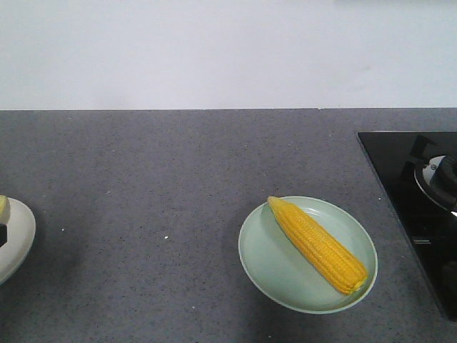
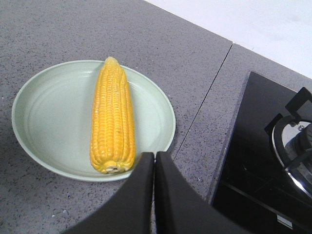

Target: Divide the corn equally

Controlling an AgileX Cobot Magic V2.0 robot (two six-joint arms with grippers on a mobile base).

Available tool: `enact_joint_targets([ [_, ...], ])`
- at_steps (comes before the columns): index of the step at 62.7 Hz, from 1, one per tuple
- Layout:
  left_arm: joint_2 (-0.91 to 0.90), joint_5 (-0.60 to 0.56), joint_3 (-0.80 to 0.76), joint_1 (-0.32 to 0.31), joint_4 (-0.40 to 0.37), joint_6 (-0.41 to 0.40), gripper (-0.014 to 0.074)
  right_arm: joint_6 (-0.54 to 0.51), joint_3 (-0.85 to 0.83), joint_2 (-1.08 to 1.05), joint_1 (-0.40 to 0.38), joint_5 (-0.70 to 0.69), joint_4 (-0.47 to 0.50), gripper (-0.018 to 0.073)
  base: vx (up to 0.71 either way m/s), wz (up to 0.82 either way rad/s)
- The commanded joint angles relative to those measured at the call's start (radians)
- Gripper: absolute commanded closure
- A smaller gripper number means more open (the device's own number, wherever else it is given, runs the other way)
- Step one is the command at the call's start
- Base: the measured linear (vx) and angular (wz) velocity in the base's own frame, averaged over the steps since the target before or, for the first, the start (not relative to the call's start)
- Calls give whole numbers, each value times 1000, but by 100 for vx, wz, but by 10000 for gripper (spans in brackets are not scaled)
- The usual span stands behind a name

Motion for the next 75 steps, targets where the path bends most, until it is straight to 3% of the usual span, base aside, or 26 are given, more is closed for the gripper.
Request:
enact_joint_targets([
  [1, 1, -59, -19, -3, -36, 8, 603, -2, -26, 6, -6, -72, -3, 564, 0, 0],
  [11, -19, -115, -3, -15, -7, 7, 603, -2, -26, 6, -6, -69, -3, 564, 0, 0],
  [17, -45, -193, 28, -32, 68, -31, 603, -2, -26, 6, -6, -69, -3, 564, 0, 0],
  [34, -258, -412, 247, -42, 396, -404, 603, -2, -26, 6, -6, -69, -3, 564, 0, 0],
  [43, -404, -509, 405, -41, 510, -549, 603, -2, -26, 6, -6, -69, -3, 564, 0, 0],
  [56, -578, -640, 590, -41, 532, -615, 603, -2, -26, 6, -6, -69, -3, 564, 0, 0],
  [60, -619, -595, 587, -41, 549, -620, 603, -2, -26, 6, -6, -69, -3, 564, 0, 0],
  [75, -638, -597, 588, -40, 567, -623, 603, -2, -26, 5, -6, -64, -3, 564, 0, 0],
])
